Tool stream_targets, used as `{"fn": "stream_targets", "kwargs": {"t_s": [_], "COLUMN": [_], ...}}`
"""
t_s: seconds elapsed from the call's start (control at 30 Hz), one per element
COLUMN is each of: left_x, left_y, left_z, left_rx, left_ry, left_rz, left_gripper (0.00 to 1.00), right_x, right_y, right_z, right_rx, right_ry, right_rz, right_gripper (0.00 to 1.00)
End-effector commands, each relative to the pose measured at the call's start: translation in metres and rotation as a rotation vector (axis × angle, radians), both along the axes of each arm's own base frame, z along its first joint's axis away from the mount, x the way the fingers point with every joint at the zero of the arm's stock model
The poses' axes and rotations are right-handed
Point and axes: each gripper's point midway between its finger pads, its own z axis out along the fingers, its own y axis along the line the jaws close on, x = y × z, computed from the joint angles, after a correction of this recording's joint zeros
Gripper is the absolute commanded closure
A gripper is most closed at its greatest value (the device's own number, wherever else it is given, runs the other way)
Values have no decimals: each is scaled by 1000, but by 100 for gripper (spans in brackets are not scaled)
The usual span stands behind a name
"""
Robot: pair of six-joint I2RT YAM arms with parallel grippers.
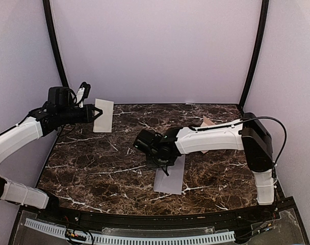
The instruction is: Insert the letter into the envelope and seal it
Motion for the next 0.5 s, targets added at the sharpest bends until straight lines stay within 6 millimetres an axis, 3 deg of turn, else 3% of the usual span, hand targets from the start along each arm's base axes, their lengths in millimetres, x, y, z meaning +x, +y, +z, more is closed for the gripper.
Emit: {"fn": "stream_targets", "kwargs": {"t_s": [0.0, 0.4, 0.47], "left_x": [-2, -1, -1], "left_y": [-2, -1, -1], "left_z": [4, 3, 1], "left_rx": [-12, -9, -7], "left_ry": [-19, -18, -15], "left_rz": [-9, -6, -5], "left_gripper": [100, 100, 100], "right_x": [1, -10, -12], "right_y": [11, 56, 66], "right_z": [-4, -11, -4], "right_rx": [-9, 88, 135], "right_ry": [-8, 46, 49], "right_rz": [34, 170, 194], "right_gripper": [97, 99, 83]}}
